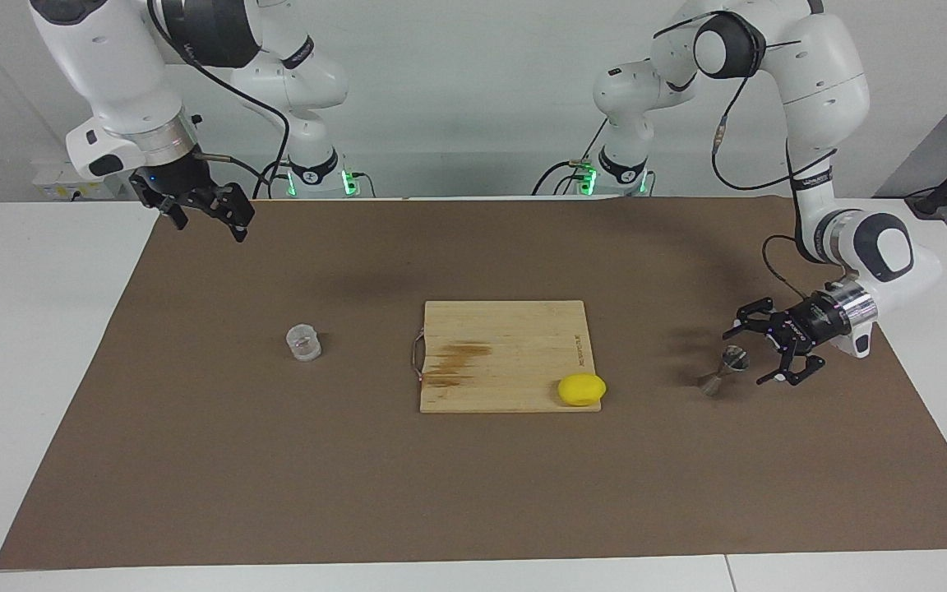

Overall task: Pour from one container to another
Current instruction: 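Open the left gripper and reach toward the small dark cup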

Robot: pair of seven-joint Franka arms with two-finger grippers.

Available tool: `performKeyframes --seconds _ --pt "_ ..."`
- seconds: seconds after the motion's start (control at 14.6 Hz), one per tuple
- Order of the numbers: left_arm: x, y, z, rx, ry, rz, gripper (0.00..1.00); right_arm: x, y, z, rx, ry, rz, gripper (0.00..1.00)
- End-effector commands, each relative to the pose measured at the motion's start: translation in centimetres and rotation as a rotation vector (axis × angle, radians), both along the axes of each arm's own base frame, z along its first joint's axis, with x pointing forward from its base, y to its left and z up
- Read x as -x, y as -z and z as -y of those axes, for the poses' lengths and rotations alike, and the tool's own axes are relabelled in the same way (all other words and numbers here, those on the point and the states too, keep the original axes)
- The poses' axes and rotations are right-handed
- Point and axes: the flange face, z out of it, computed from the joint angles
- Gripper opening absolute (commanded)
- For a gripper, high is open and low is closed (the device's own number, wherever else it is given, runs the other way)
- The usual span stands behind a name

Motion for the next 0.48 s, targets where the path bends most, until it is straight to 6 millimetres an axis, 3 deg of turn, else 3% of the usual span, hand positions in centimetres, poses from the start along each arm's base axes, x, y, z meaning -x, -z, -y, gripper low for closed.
performKeyframes --seconds 0.0,0.27,0.41 --pt "0.43 0.61 0.24 0.0 -0.026 0.013 0.99 0.38 0.13 0.23 -0.012 0.018 0.001 1.0" --pt "0.68 0.89 0.16 0.0 -0.03 0.007 0.94 0.48 0.03 0.15 -0.012 0.018 -0.002 1.0" --pt "0.69 0.89 0.16 0.0 -0.03 0.007 0.86 0.5 0.04 0.15 -0.011 0.018 -0.004 1.0"
